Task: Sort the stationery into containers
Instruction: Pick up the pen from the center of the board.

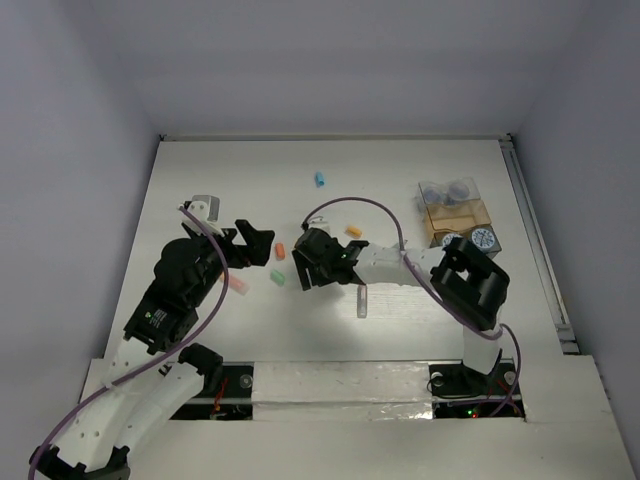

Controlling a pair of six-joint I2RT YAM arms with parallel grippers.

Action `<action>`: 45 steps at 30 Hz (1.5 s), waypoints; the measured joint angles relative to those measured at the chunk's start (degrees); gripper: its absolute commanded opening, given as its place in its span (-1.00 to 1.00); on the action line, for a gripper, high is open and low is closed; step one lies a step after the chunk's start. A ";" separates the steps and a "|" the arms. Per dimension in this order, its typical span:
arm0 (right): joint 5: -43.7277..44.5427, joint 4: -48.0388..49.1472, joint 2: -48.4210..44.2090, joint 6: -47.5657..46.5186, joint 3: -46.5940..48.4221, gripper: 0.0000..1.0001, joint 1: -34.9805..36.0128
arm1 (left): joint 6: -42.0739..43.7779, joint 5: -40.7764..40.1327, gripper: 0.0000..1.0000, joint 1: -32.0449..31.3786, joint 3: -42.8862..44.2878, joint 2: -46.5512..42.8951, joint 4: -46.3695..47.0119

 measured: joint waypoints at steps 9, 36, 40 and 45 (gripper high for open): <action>2.58 -0.24 3.48 1.31 3.28 0.47 -0.11 | 0.44 0.57 0.98 0.00 0.00 -0.09 0.11; 6.49 -0.24 5.70 1.46 5.62 -0.75 -3.39 | 0.37 1.88 0.54 0.00 -0.44 -0.07 0.46; 6.40 -0.22 5.46 1.27 5.49 -0.79 -3.65 | 0.20 3.34 0.56 0.00 -0.63 0.11 0.55; 6.29 -0.22 1.68 -0.24 5.01 -0.80 -4.28 | -0.57 6.27 0.54 0.00 -0.66 1.57 1.01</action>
